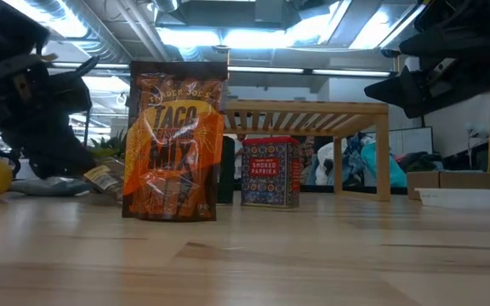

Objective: Shelf spices
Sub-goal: Put the orange seasoning pack on the shelf

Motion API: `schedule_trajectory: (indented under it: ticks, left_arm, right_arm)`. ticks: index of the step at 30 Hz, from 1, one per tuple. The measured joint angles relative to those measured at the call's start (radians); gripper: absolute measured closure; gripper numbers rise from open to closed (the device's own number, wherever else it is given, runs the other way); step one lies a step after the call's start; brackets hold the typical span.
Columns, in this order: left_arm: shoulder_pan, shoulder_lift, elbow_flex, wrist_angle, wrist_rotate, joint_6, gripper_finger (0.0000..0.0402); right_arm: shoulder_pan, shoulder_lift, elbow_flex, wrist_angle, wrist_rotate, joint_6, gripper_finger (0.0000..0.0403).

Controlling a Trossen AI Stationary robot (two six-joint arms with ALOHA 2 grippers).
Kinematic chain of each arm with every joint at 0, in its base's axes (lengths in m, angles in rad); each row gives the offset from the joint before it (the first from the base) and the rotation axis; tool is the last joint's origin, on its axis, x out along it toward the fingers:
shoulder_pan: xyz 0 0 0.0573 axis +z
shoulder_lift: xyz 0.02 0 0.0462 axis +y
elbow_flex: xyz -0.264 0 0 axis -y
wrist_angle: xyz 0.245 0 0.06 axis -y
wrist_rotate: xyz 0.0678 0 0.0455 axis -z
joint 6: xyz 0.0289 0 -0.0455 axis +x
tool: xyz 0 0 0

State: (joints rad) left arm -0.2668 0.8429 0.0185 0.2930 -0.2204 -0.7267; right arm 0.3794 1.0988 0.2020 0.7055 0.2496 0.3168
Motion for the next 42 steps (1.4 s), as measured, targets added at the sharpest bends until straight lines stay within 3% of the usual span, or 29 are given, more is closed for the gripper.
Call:
schedule_trajectory:
  ticks: [10,16,21,33,42]
  left_arm:
    - [0.000,-0.317,0.000,-0.266,-0.048,-0.018,0.0401]
    - [0.000,-0.438,0.059,-0.440,-0.051,-0.002,0.0401]
    - [0.000,-0.473,0.121,-0.611,-0.076,-0.029,0.0401]
    - [0.000,-0.481,0.270,-0.651,-0.078,0.090,0.0401]
    - [0.000,-0.481,0.361,-0.652,-0.077,0.175,0.0401]
  right_arm:
    - [0.000,0.000,0.000,0.000,0.000,0.002,0.0036]
    - [0.000,0.000,0.000,0.000,0.000,0.024,0.0036]
    - [0.000,0.000,0.000,0.000,0.000,0.026,0.0036]
    - [0.000,0.000,0.000,0.001,0.004,0.027,0.0036]
    - [0.000,0.000,0.038,0.003,0.140,0.016,0.0036]
